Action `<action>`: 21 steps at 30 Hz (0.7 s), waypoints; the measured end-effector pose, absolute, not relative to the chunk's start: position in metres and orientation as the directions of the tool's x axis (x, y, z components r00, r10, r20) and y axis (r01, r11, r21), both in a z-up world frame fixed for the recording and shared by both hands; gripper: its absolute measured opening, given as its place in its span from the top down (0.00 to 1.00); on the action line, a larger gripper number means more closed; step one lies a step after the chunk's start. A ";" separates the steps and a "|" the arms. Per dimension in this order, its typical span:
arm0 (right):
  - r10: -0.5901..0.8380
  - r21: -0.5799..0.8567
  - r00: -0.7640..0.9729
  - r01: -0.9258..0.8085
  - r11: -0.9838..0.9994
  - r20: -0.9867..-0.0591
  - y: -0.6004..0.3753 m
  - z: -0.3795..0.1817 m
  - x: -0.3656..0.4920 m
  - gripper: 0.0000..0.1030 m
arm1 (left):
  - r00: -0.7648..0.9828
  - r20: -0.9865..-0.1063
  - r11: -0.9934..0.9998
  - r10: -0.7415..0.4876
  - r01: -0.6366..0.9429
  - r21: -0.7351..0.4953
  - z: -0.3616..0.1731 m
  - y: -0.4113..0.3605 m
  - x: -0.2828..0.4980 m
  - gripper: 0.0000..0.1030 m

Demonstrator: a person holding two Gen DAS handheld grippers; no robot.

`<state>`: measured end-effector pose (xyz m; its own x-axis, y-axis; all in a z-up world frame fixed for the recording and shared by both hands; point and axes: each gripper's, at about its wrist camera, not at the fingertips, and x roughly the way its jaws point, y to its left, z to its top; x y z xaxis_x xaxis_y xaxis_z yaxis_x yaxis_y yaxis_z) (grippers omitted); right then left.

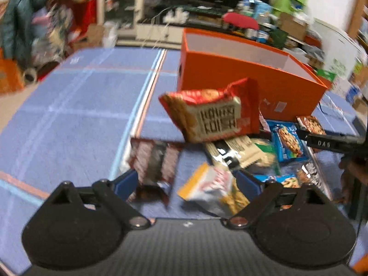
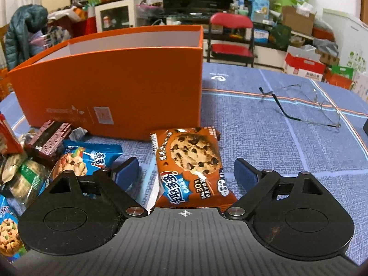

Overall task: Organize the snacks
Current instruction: 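Grasp the brown chocolate-chip cookie pack with the right tool while the left tool grasps the white-and-black snack bag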

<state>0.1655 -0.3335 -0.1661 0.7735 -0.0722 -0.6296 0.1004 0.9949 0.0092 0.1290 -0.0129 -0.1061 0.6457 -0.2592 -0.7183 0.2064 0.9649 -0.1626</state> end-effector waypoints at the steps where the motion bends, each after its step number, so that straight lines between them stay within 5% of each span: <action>1: -0.072 0.008 0.772 0.100 0.995 -0.631 -0.333 -0.165 0.166 0.21 | 0.639 -0.723 0.964 -0.264 0.189 -0.185 -0.108 -0.017 0.127 0.11; 9: -0.080 0.007 0.767 0.110 0.994 -0.636 -0.329 -0.164 0.165 0.22 | 0.668 -0.715 0.978 -0.203 0.104 -0.181 -0.118 -0.044 0.134 0.12; 11: -0.077 0.007 0.765 0.106 0.994 -0.639 -0.329 -0.164 0.164 0.22 | 0.646 -0.743 0.982 -0.177 0.063 -0.179 -0.123 -0.043 0.135 0.32; 12: -0.074 0.007 0.764 0.103 0.995 -0.640 -0.328 -0.163 0.163 0.22 | 0.630 -0.756 0.979 -0.181 0.043 -0.198 -0.126 -0.041 0.135 0.33; 14: -0.072 0.006 0.764 0.098 0.995 -0.641 -0.328 -0.163 0.163 0.23 | 0.632 -0.751 0.976 -0.192 0.042 -0.214 -0.125 -0.039 0.132 0.33; 16: -0.071 0.007 0.765 0.098 0.995 -0.640 -0.328 -0.163 0.163 0.23 | 0.630 -0.750 0.975 -0.201 0.053 -0.217 -0.126 -0.041 0.132 0.20; 19: -0.070 0.007 0.765 0.097 0.995 -0.640 -0.325 -0.163 0.162 0.23 | 0.639 -0.749 0.983 -0.175 0.066 -0.174 -0.128 -0.049 0.130 0.21; 21: -0.065 0.010 0.766 0.092 0.996 -0.639 -0.324 -0.162 0.162 0.25 | 0.642 -0.744 0.982 -0.187 0.096 -0.164 -0.128 -0.052 0.128 0.35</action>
<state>0.1615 -0.3242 -0.1624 0.7661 -0.0647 -0.6395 0.0922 0.9957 0.0097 0.1279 -0.0520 -0.1281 0.6415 -0.1869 -0.7440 0.0958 0.9818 -0.1640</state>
